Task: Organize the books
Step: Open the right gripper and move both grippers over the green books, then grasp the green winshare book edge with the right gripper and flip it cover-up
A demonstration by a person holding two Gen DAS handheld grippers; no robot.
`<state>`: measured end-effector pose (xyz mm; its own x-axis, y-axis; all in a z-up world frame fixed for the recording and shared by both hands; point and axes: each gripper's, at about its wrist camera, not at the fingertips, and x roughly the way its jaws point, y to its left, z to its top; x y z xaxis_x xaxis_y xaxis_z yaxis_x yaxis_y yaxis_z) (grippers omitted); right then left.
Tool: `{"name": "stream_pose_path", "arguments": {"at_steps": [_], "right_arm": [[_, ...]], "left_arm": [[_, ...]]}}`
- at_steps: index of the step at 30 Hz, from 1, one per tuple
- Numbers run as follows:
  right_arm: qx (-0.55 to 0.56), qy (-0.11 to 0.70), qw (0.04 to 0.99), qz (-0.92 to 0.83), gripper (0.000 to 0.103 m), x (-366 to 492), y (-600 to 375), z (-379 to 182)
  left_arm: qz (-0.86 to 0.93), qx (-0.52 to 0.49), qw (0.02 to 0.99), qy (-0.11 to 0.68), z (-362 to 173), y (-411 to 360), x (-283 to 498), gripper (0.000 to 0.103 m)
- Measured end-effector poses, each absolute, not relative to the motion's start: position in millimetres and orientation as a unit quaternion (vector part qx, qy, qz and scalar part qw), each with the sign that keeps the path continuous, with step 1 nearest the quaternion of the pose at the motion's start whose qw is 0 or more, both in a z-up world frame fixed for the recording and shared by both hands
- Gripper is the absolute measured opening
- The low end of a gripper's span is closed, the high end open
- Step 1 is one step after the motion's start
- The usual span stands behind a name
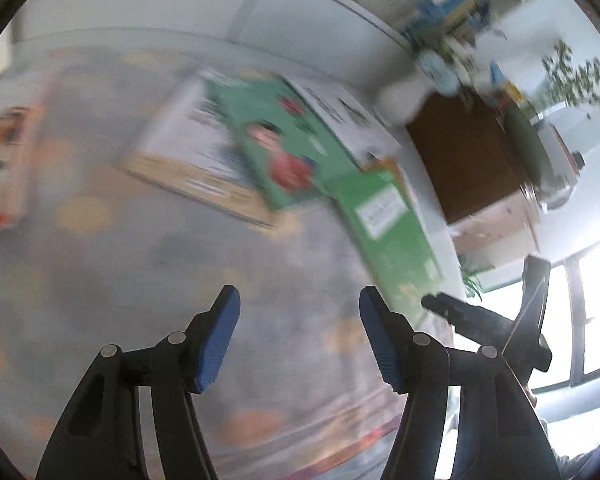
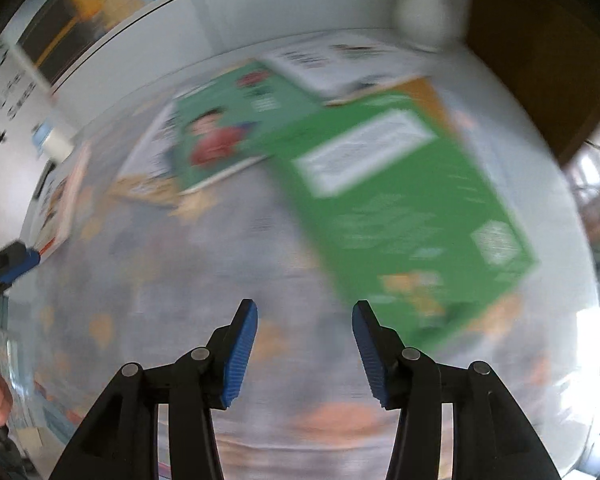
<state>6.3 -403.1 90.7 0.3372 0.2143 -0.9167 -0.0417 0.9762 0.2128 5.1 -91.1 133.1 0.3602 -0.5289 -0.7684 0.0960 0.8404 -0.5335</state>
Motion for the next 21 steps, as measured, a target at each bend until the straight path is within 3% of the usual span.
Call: {"name": "stream_pose_path", "arguments": {"at_steps": [9, 21], "right_arm": [[0.078, 0.554, 0.823, 0.095, 0.048, 59.7, -508.8, 89.2], [0.059, 0.577, 0.793, 0.185, 0.048, 135.4, -505.1, 55.6]], "left_arm": [[-0.204, -0.155, 0.782, 0.568, 102.8, -230.0, 26.8, 0.06], [-0.167, -0.177, 0.772, 0.587, 76.9, -259.6, 49.1, 0.06]]}}
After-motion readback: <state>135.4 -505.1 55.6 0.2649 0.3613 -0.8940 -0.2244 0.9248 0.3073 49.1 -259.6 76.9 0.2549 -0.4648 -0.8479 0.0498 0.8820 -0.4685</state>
